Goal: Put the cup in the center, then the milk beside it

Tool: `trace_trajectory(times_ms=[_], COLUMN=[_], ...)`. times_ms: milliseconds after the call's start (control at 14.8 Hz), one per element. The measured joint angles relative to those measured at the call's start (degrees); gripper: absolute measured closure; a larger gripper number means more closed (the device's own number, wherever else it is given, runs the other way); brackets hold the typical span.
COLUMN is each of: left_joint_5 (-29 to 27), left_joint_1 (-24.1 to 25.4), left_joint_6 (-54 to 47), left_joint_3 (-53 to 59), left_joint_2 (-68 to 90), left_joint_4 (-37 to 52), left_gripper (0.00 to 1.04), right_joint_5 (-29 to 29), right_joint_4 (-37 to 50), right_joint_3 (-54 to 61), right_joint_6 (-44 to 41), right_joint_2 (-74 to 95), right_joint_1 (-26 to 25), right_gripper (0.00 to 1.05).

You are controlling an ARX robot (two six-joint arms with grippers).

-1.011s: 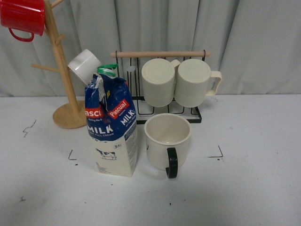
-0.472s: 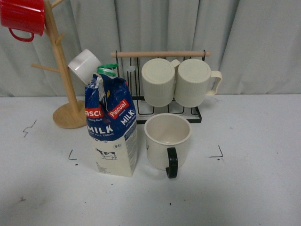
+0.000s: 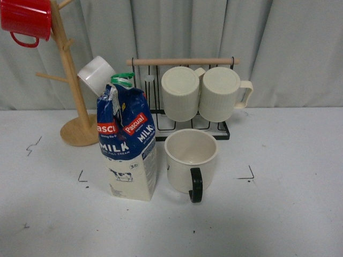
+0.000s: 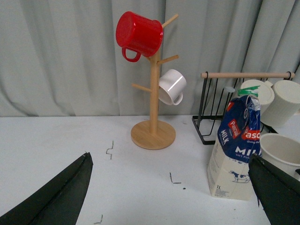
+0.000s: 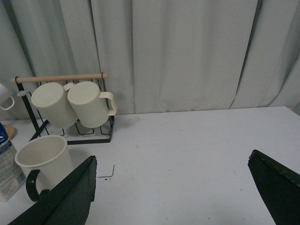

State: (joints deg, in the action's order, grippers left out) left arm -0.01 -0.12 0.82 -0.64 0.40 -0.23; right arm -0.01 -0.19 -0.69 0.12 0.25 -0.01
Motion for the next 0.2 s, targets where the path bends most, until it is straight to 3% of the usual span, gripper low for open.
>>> trace_trajectory(times_ms=[202], left_joint_5=[0.0], left_joint_1=[0.0], left_joint_6=[0.0], left_joint_3=[0.0], left_joint_2=[0.0], left_joint_4=[0.0], left_gripper=[0.07], right_joint_5=[0.0], right_joint_4=[0.0], right_joint_3=[0.0], right_joint_6=[0.0], right_joint_2=[0.0], right_joint_1=[0.0], right_gripper=[0.06])
